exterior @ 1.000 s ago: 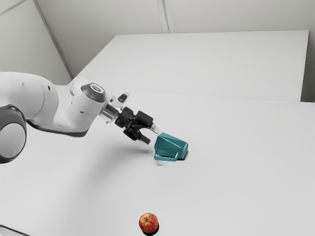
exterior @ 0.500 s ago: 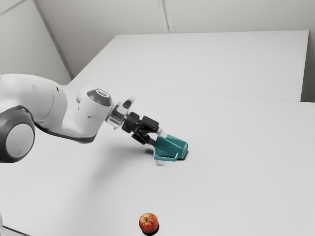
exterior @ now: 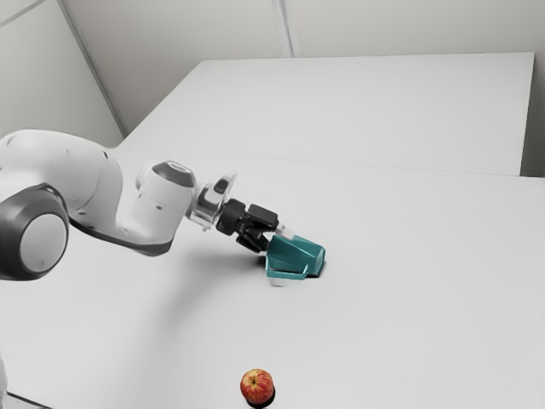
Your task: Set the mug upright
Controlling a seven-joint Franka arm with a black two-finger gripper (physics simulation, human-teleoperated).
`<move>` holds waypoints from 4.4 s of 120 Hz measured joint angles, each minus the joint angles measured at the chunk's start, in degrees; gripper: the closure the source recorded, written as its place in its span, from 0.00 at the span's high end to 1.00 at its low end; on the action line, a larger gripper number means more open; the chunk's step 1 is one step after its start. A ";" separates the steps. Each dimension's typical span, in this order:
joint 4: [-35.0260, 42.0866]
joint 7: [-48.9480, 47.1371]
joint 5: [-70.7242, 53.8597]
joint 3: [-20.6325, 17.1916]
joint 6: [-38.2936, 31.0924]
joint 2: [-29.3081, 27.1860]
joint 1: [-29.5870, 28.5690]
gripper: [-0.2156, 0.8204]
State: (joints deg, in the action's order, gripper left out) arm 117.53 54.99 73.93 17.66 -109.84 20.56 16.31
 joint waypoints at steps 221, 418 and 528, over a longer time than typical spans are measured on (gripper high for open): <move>-1.10 -10.72 -55.89 -1.21 -5.71 -19.74 -1.84 0.06; 11.49 -36.60 -76.87 -6.06 -22.94 -17.15 -5.69 0.06; 11.39 -38.94 -76.60 -6.08 -23.05 -17.77 -5.48 0.37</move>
State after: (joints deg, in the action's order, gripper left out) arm 128.92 16.05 -2.67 11.58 -132.89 2.79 10.83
